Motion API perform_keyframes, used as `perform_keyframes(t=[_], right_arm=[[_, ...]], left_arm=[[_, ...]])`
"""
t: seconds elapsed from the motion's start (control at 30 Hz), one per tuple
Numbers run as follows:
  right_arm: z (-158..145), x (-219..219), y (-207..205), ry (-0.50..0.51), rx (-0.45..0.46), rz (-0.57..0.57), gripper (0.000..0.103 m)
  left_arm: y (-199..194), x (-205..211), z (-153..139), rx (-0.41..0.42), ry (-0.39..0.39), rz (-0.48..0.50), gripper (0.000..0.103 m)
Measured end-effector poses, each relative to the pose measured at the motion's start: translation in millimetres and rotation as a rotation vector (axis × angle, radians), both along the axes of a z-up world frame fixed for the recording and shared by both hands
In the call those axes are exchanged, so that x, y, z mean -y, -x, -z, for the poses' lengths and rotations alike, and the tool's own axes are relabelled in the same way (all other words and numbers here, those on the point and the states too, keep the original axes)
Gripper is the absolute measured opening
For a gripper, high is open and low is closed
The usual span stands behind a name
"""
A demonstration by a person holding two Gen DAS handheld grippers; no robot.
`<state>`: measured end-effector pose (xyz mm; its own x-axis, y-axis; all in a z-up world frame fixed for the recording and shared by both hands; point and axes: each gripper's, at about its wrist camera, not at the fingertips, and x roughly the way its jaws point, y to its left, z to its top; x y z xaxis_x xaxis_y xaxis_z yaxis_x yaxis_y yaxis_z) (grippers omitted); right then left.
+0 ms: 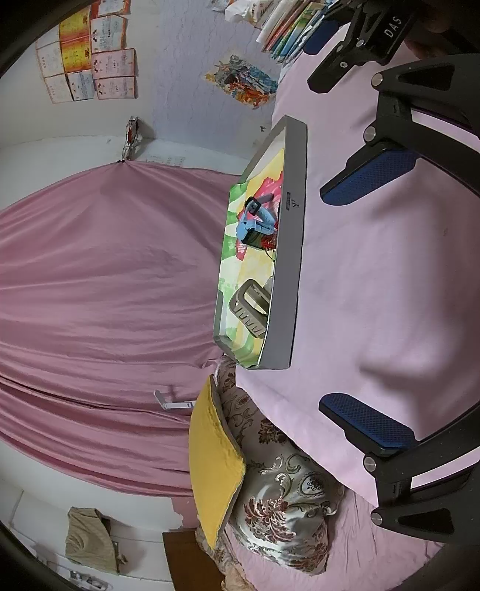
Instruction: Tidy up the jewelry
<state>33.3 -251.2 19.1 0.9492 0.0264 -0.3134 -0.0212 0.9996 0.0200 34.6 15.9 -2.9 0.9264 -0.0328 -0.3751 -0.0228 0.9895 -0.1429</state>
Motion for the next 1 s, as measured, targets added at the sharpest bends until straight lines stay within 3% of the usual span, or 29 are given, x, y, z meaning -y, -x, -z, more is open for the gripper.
perform_keyframes(t=[1.0], right_arm=[[0.8, -2.0, -0.1, -0.001, -0.007, -0.005, 0.101]], left_arm=[[-0.2, -1.8, 4.3, -0.01, -0.002, 0.0, 0.102]])
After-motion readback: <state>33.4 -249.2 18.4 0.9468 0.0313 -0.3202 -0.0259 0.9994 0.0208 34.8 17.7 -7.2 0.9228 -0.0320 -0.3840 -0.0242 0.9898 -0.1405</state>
